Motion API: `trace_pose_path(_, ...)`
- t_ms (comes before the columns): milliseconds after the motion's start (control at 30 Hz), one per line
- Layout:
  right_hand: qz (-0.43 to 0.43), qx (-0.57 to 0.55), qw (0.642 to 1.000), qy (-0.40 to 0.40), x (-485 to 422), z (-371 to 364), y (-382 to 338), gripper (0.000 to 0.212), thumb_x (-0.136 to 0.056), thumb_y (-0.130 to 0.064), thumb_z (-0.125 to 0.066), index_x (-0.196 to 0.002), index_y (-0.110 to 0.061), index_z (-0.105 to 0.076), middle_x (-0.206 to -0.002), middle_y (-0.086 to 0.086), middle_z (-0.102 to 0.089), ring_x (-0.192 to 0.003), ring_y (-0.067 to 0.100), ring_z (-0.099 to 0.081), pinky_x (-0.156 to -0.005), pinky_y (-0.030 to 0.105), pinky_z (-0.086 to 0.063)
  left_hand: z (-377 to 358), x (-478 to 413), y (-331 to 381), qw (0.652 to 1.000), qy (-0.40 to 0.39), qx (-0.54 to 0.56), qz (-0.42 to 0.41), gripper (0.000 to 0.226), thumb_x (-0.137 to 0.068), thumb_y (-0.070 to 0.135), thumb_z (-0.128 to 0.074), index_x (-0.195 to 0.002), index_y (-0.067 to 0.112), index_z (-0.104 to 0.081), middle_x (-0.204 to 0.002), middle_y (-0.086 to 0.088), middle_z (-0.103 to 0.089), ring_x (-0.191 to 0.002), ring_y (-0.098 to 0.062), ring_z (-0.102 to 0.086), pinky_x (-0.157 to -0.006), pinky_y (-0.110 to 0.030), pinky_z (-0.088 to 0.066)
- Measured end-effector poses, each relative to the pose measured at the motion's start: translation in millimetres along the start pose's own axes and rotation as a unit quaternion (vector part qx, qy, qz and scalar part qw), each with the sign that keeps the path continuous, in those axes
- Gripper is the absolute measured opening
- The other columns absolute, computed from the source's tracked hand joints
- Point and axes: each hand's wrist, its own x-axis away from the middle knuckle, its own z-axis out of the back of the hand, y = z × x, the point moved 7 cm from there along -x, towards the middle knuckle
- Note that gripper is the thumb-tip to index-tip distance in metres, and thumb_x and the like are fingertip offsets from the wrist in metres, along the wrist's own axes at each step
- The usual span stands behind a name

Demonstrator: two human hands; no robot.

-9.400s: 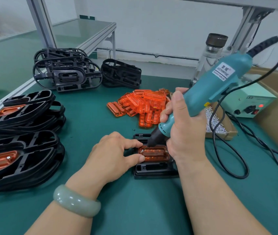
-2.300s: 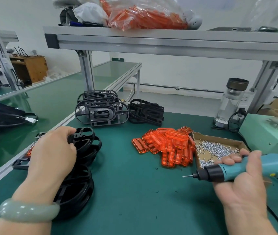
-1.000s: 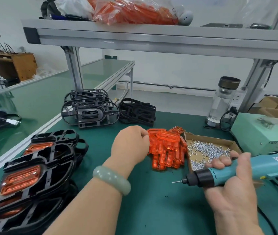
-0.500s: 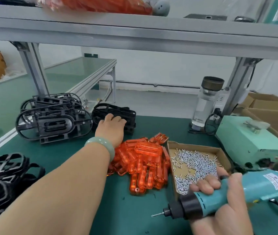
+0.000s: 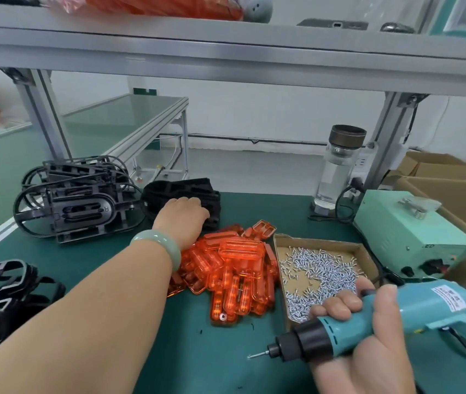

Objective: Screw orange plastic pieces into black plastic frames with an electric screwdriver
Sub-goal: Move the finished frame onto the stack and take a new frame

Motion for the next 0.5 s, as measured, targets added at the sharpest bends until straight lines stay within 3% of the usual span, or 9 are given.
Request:
trace_pose_path(233, -0.012, 0.004, 1.0, -0.016, 0.9, -2.0, 2.5, 0.026, -0.075, -0.047, -0.058, -0.087, -0.026, -0.052, -0.057, -0.013, -0.045, -0.043, 0.003, -0.045, -0.056, 0.02, -0.046, 31.0, 30.9, -6.6, 0.992, 0.079, 0.081, 0.059, 0.038, -0.093, 0.029, -0.053, -0.131, 0.027, -0.051, -0.123, -0.002, -0.054, -0.112, -0.024, -0.051, -0.09, -0.036, -0.038)
trace_pose_path(300, -0.006, 0.008, 1.0, -0.018, 2.5, -1.5, 1.1, 0.025, -0.076, -0.047, -0.058, -0.087, -0.026, -0.051, -0.058, -0.013, -0.044, -0.045, 0.003, -0.044, -0.064, 0.023, -0.04, 41.6, 43.8, -4.8, 0.982, 0.099, 0.131, 0.09, 0.039, -0.093, 0.03, -0.054, -0.131, 0.026, -0.051, -0.123, -0.002, -0.054, -0.111, -0.024, -0.052, -0.089, -0.036, -0.04)
trace_pose_path(500, 0.013, -0.018, 0.999, -0.023, 1.8, -1.1, -6.8, 0.024, -0.077, -0.045, -0.06, -0.086, -0.025, -0.05, -0.06, -0.012, -0.044, -0.048, 0.003, -0.044, -0.066, 0.02, -0.038, 69.2, 97.2, 18.5, 0.941, 0.146, 0.28, 0.123, 0.04, -0.091, 0.029, -0.058, -0.13, 0.023, -0.053, -0.125, -0.002, -0.055, -0.113, -0.024, -0.052, -0.096, -0.037, -0.041)
